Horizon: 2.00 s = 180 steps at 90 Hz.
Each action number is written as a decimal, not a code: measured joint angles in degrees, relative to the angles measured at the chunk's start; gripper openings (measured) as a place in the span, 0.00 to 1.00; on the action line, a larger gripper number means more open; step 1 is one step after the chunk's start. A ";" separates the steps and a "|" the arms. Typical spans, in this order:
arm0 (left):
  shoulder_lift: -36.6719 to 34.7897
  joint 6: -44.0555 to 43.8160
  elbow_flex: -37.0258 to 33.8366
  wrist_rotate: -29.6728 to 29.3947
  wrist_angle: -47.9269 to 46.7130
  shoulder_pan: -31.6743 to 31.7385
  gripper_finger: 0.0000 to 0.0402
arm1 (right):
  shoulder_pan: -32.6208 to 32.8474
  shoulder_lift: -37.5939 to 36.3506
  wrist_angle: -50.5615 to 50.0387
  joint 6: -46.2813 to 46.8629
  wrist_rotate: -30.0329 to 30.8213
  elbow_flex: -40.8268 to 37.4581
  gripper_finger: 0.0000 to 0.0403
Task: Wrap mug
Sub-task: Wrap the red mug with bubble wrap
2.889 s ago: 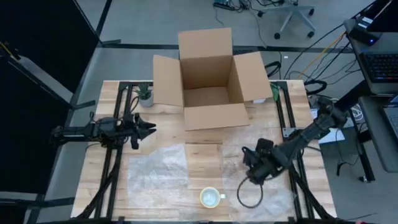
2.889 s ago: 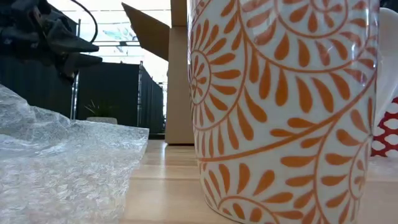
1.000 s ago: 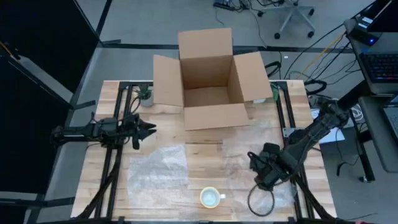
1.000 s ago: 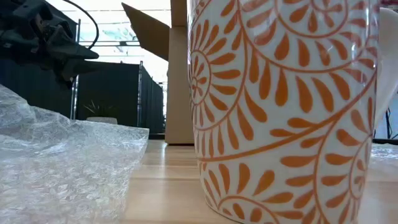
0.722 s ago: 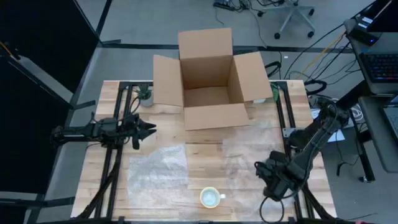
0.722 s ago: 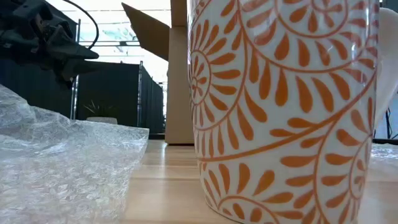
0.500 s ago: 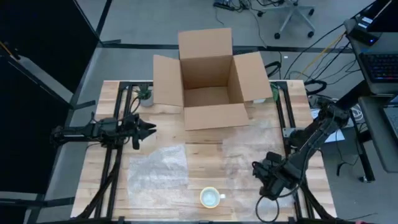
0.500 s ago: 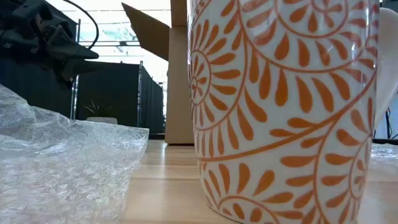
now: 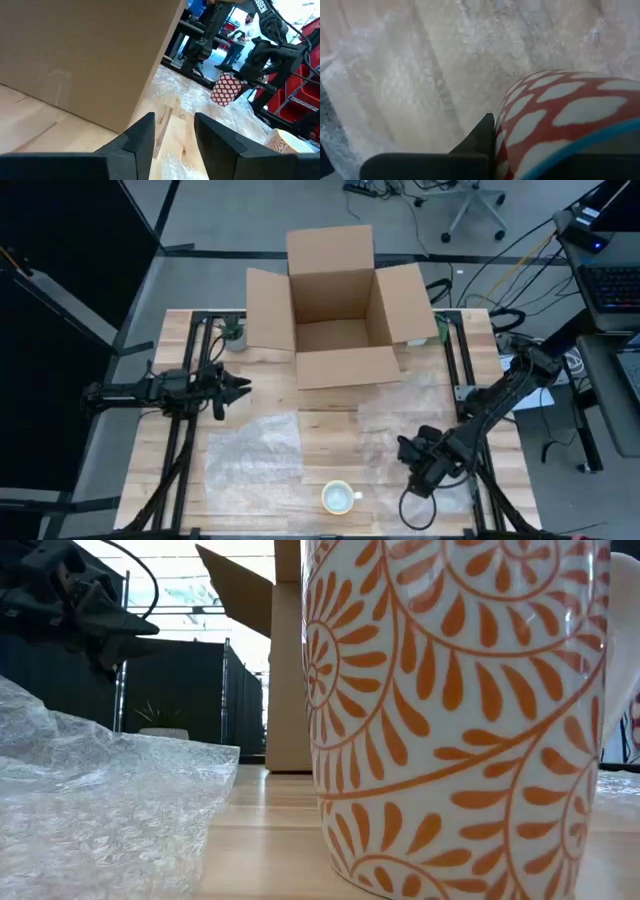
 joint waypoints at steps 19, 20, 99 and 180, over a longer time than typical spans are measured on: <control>0.00 -0.02 0.00 -0.02 0.02 0.01 0.32 | -1.10 0.16 2.62 -0.01 -0.31 -2.73 0.03; 0.00 -0.02 0.00 -0.02 0.02 0.01 0.32 | -1.10 0.17 3.02 0.01 -0.33 -2.90 0.03; -0.01 -0.06 -0.02 -0.04 0.04 0.00 0.32 | -1.10 0.15 -1.10 -1.76 -2.82 0.54 0.54; 0.00 -0.11 -0.02 -0.04 0.04 0.01 0.32 | -0.54 0.10 -22.28 -4.60 -2.34 17.25 0.54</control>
